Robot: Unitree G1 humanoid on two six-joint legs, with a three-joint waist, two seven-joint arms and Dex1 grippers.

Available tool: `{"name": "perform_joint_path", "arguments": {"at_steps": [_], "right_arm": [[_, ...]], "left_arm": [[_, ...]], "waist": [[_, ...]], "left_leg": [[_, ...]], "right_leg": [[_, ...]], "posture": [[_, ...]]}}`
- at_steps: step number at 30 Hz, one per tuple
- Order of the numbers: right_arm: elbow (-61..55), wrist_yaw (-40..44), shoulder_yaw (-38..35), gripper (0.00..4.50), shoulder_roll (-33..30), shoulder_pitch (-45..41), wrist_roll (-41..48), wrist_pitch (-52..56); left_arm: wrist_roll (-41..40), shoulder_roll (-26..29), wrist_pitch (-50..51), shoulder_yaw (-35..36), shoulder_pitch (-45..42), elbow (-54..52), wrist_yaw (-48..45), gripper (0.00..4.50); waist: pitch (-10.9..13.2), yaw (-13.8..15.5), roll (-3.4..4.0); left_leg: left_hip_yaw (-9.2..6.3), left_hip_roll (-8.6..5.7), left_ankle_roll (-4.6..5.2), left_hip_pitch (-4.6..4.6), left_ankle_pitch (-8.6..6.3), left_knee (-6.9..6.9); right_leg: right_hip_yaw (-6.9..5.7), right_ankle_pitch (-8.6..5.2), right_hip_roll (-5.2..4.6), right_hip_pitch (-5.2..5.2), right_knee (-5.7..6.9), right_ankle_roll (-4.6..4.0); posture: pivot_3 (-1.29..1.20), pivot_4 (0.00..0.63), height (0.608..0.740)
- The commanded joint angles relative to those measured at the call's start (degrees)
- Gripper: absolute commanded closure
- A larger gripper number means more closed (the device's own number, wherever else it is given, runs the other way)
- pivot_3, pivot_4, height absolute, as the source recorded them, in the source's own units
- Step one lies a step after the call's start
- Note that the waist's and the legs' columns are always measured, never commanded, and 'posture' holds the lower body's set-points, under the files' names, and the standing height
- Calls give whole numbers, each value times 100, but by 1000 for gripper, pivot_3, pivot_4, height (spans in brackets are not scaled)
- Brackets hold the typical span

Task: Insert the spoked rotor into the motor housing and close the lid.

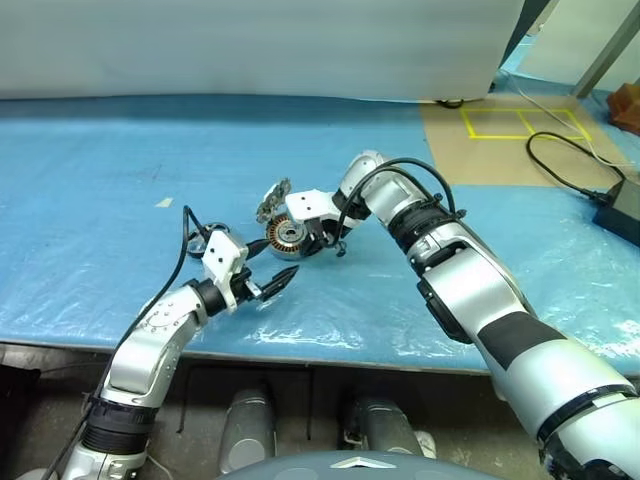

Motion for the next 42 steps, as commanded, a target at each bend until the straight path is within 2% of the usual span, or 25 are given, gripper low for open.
{"name": "perform_joint_path", "arguments": {"at_steps": [1, 10, 14, 19, 24, 33, 42], "right_arm": [[-391, 158, -54, 4455, 23, -91, 283, 190], [-1184, 380, 501, 4455, -768, -254, 1830, 138], [-1287, 380, 783, 3639, -1054, -10, 1941, -449], [-1653, 380, 1100, 2012, -1275, 235, 2013, -641], [-1335, 1, 1043, 2012, -1126, 291, 1573, -1317], [-223, -939, 1078, 2012, -851, 62, 687, -2569], [411, -1211, 1020, 2012, -790, -134, 199, -2929]], "left_arm": [[-10, 13, -87, 6, -98, -74, -69, 366], [-151, 119, -33, 131, 22, -188, -225, 366], [-158, 162, -33, 153, -35, -107, -309, 366], [-340, 300, 88, 284, -101, -106, -468, 366], [-316, 447, 70, 341, -158, -20, -533, 366], [-221, 347, -18, 263, -118, -13, -454, 366], [-127, 279, -44, 226, -58, -47, -418, 366]], "waist": [[0, 1, 0], [0, 19, -1], [0, 16, -1], [0, 13, -1], [-1, -12, -1], [-1, -3, -1], [-1, -5, -1]], "left_leg": [[0, 0, 0, 0, 0, 0], [0, -2, 0, 0, 0, 1], [0, -1, 0, 2, 0, 0], [0, -2, 0, 0, 0, 1], [0, -2, 0, 2, 0, 1], [0, -3, 0, -1, 0, 4], [0, -2, 0, 1, 0, 5]], "right_leg": [[0, 0, 0, 0, 1, 0], [1, 0, -1, 2, -2, 1], [0, 0, 0, 2, -1, 0], [0, 0, 0, 1, -1, 1], [1, 0, 0, 1, 1, 1], [1, 0, -1, 2, 0, 0], [1, 0, -1, 2, 4, 0]], "posture": [[0, 150, 740], [0, 150, 740], [0, 150, 740], [0, 150, 740], [0, 150, 740], [0, 150, 740], [0, 150, 740]]}}
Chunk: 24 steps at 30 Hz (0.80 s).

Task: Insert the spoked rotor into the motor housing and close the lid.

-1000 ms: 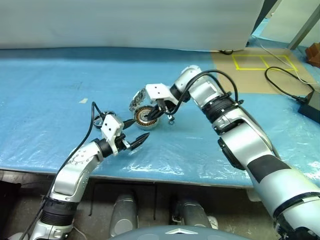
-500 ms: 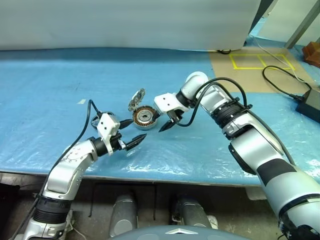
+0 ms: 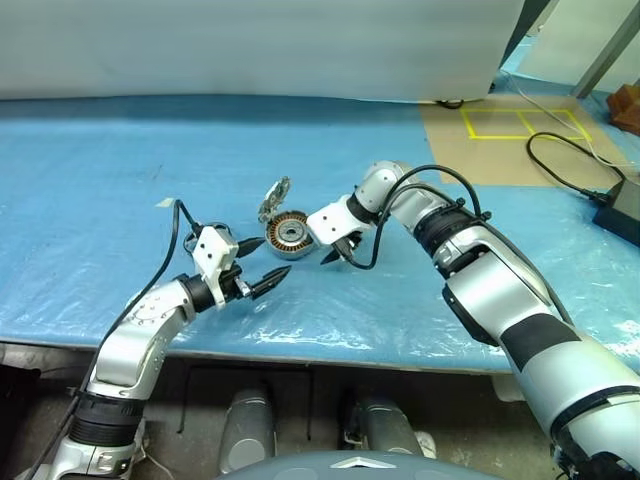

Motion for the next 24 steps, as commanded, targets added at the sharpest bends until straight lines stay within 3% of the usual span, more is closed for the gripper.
{"name": "perform_joint_path", "arguments": {"at_steps": [1, 14, 17, 22, 24], "right_arm": [[151, -134, -80, 2012, 30, -202, -142, -89], [336, -579, -166, 2012, 220, -344, -421, -312], [345, -643, -171, 2618, 254, -362, -461, -311], [374, -709, -152, 4288, 289, -387, -517, -232], [366, -647, -167, 4454, 306, -393, -505, -194]], "left_arm": [[12, -29, -103, -14, 4, -168, 31, 366], [114, -130, -127, -53, -40, -139, 40, 366], [132, -158, -132, -76, -40, -137, 54, 366], [137, -202, -143, -90, -40, -144, 113, 366], [135, -205, -149, -84, -32, -135, 125, 366]], "waist": [[0, -1, 0], [0, -12, 0], [0, -10, 0], [0, -6, 0], [1, -4, 1]], "left_leg": [[0, 0, 0, 0, 0, 0], [0, 0, 0, 7, 0, 4], [0, 0, 0, 6, 0, 4], [0, 0, 0, 6, 0, 4], [0, 0, 0, 5, 0, 4]], "right_leg": [[0, 0, 0, 0, 0, 0], [4, 0, 0, 1, 12, -1], [4, 0, 0, 1, 12, -1], [4, 0, 0, 1, 11, -1], [4, 0, 0, 0, 12, -1]], "posture": [[0, 150, 740], [0, 150, 740], [0, 150, 740], [0, 150, 740], [0, 150, 740]]}}
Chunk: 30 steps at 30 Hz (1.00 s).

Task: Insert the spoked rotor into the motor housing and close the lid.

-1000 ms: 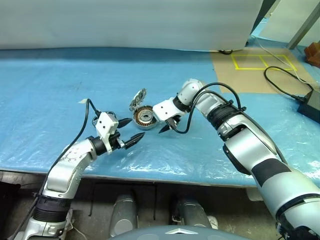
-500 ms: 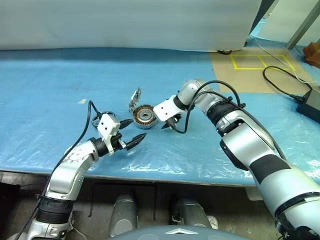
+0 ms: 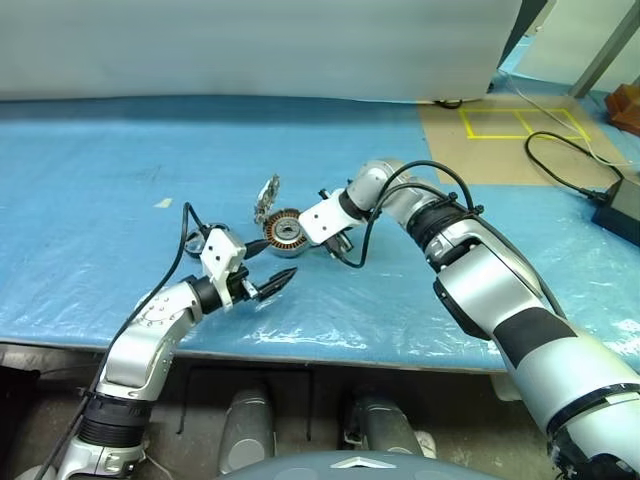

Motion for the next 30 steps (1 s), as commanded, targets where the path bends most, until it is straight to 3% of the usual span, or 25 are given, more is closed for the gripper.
{"name": "perform_joint_path", "arguments": {"at_steps": [1, 9, 15, 22, 30], "right_arm": [[-19, 95, -122, 4454, 13, -164, 28, 53], [-89, 518, -268, 4454, 70, -184, 123, 334], [-625, 1663, -606, 4454, 305, -70, 651, 1882], [-832, 1560, -750, 4454, 751, 25, 760, 3385], [-770, 1179, -606, 4454, 830, 114, 610, 3285]], "left_arm": [[-2, 1, -139, 47, -3, -131, 21, 366], [15, -31, -163, 46, -56, -79, 82, 366], [30, -51, -182, 2, -62, -60, 107, 366], [22, -65, -161, -28, -78, -78, 110, 366], [20, -51, -152, -13, 4, -150, 144, 366]], "waist": [[0, 11, 0], [0, 5, 0], [0, 6, 0], [0, 2, 0], [0, 13, 0]], "left_leg": [[0, 0, 0, -1, 0, 0], [0, 0, 0, -1, 0, 1], [0, 0, 0, -2, 0, 1], [-1, 3, 0, -1, 0, 1], [-1, 2, -2, 0, 0, 0]], "right_leg": [[0, 0, 0, -2, 0, 0], [0, 0, 0, 0, -1, 0], [0, 0, 0, 0, -2, 0], [-1, 0, 1, -1, -1, 0], [-1, 0, 1, 0, -1, 0]], "posture": [[0, 150, 740], [0, 150, 740], [0, 150, 740], [0, 150, 740], [0, 150, 740]]}}
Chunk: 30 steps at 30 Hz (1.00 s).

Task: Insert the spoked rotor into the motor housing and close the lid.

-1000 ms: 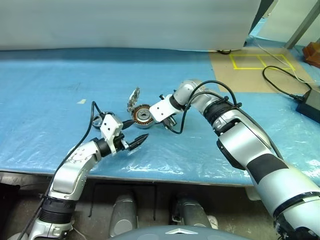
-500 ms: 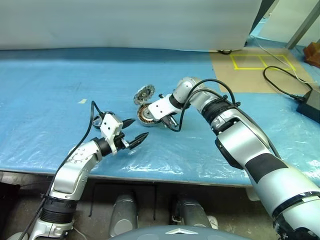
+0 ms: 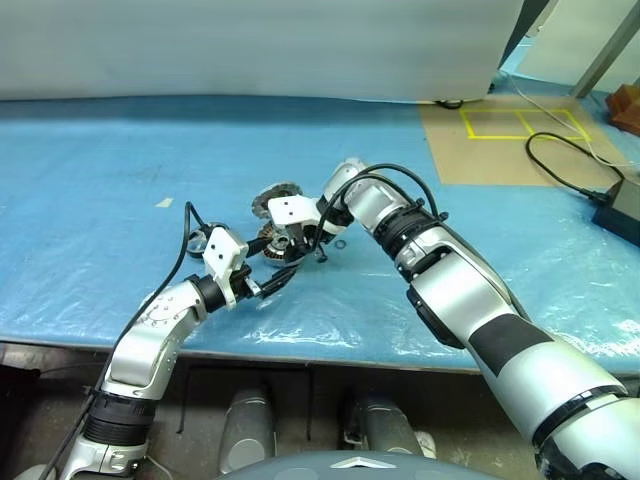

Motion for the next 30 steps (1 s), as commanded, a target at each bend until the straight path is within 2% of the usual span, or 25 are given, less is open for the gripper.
{"name": "perform_joint_path", "arguments": {"at_steps": [1, 12, 30], "right_arm": [[-136, -113, 14, 4454, 39, 26, -8, -82], [-182, 65, -37, 4454, 139, 39, 108, 509], [-112, -165, -228, 4454, 357, -129, 195, 1214]], "left_arm": [[0, 16, -97, 42, 35, -199, 26, 366], [-38, 18, -101, 33, 44, -172, -21, 366], [-2, -7, -146, -18, 28, -119, -34, 366]], "waist": [[0, -1, 0], [0, -3, 0], [0, -14, 1]], "left_leg": [[0, 0, 0, 0, 0, 0], [0, 0, -1, 10, 0, -1], [0, 0, -18, 20, -10, -4]], "right_leg": [[0, 0, 0, 0, 0, 0], [1, 0, 0, 8, 1, 0], [2, 0, 0, 16, 0, 0]], "posture": [[0, 150, 740], [0, 150, 740], [0, 150, 740]]}}
